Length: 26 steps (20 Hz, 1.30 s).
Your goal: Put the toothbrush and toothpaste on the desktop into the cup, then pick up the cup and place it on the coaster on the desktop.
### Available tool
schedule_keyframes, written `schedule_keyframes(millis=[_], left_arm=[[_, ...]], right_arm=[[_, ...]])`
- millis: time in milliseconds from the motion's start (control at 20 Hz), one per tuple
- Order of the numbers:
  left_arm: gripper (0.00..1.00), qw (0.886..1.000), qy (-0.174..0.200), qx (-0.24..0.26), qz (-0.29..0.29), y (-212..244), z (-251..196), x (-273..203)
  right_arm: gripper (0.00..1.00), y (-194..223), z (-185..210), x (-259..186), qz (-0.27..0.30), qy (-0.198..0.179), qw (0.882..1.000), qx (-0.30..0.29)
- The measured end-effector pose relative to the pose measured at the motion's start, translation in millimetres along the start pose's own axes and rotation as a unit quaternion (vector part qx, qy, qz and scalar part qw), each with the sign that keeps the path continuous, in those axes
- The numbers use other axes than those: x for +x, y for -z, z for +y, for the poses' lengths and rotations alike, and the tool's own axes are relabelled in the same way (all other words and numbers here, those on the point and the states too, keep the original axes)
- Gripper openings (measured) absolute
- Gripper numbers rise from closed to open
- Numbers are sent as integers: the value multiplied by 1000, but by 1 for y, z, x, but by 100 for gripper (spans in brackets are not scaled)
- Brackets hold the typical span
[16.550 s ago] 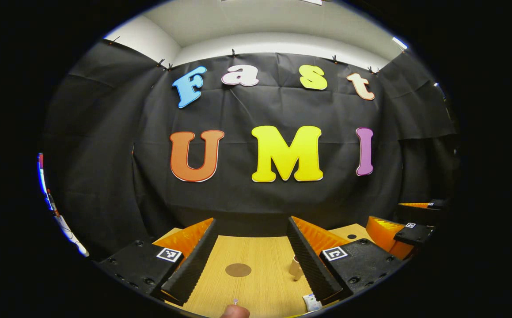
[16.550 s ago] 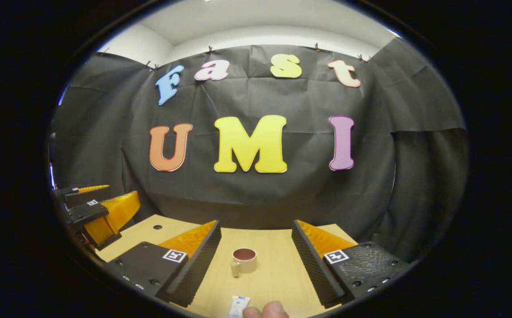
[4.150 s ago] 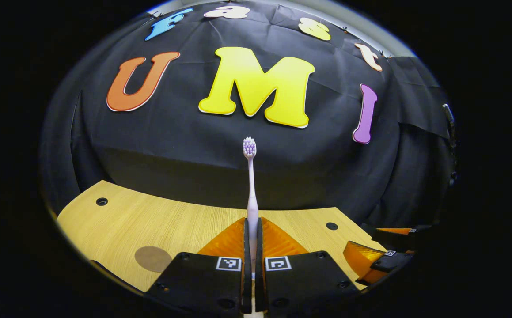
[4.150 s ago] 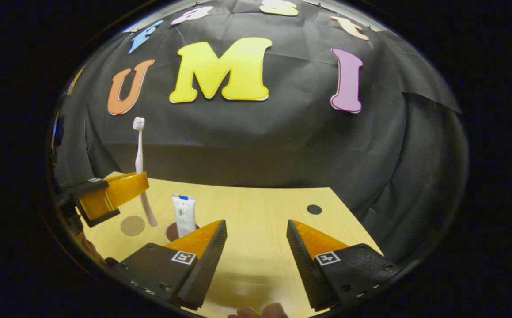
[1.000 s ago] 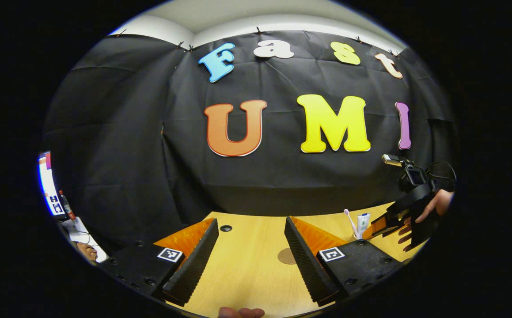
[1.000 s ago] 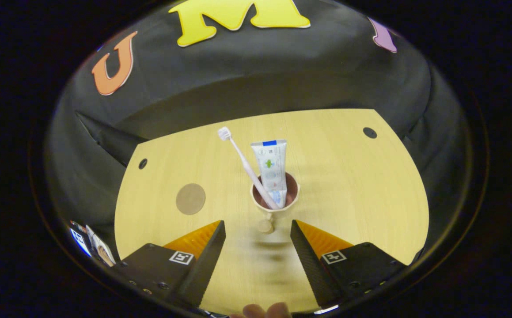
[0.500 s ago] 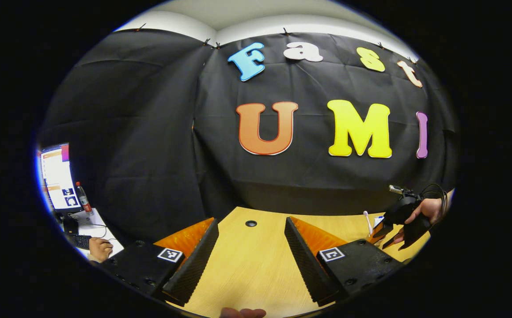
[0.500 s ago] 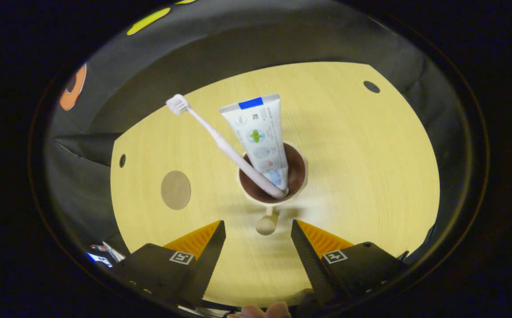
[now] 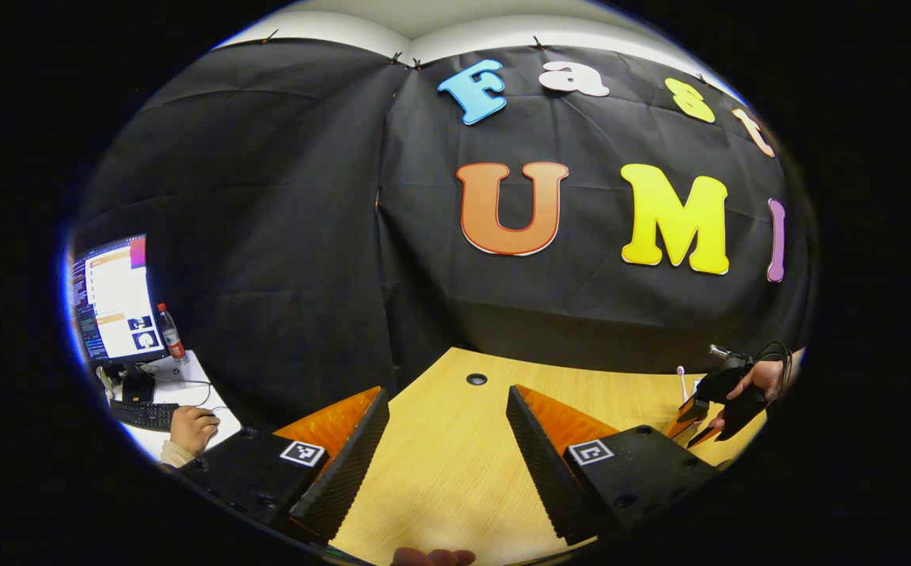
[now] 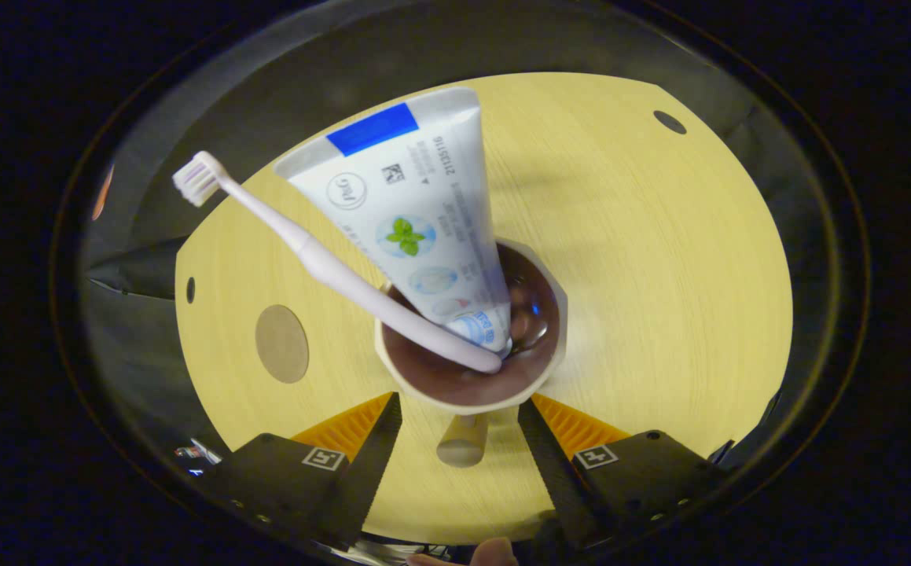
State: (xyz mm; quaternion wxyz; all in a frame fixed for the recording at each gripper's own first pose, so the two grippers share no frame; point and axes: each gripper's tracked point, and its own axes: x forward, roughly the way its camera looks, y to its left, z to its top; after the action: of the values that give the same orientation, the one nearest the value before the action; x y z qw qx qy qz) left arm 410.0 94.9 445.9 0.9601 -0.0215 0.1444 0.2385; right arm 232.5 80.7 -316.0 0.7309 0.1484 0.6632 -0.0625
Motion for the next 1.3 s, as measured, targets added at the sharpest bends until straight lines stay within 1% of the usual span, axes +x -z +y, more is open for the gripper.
schedule_keyframes(millis=[150,200,400,450,500,600,700,750,850,900,1050,1150,1300], left_arm=[[96,1000,-7,1,6,3,6,1],[96,1000,-9,1,8,4,7,2],[96,1000,-8,-2,16,8,9,1],[96,1000,-8,-2,17,7,9,1],[96,1000,-6,-1,17,8,8,0],[96,1000,-4,1,17,7,8,0],[96,1000,-3,6,16,7,8,0],[96,1000,-3,8,17,7,8,0],[96,1000,0,9,18,8,8,0],[96,1000,0,9,19,8,7,0],[96,1000,1,6,24,11,7,1],[96,1000,3,7,26,11,7,0],[96,1000,5,8,26,12,6,0]], right_arm=[[88,-1,-1,6,8,8,1000,0],[82,0,-1,9,12,9,1000,2],[71,2,0,14,20,12,1000,0],[74,1,-1,14,19,13,1000,1],[64,0,-1,14,18,13,1000,3],[59,-1,-1,14,17,14,1000,5],[58,0,-3,15,16,16,1000,6],[53,-1,-3,15,16,16,1000,7],[50,-1,-4,16,15,16,1000,3],[43,0,-5,16,16,16,1000,0],[41,-2,-6,17,13,18,1000,-2],[34,-3,-10,17,7,31,999,-5],[33,-3,-8,18,4,24,1000,-2]])
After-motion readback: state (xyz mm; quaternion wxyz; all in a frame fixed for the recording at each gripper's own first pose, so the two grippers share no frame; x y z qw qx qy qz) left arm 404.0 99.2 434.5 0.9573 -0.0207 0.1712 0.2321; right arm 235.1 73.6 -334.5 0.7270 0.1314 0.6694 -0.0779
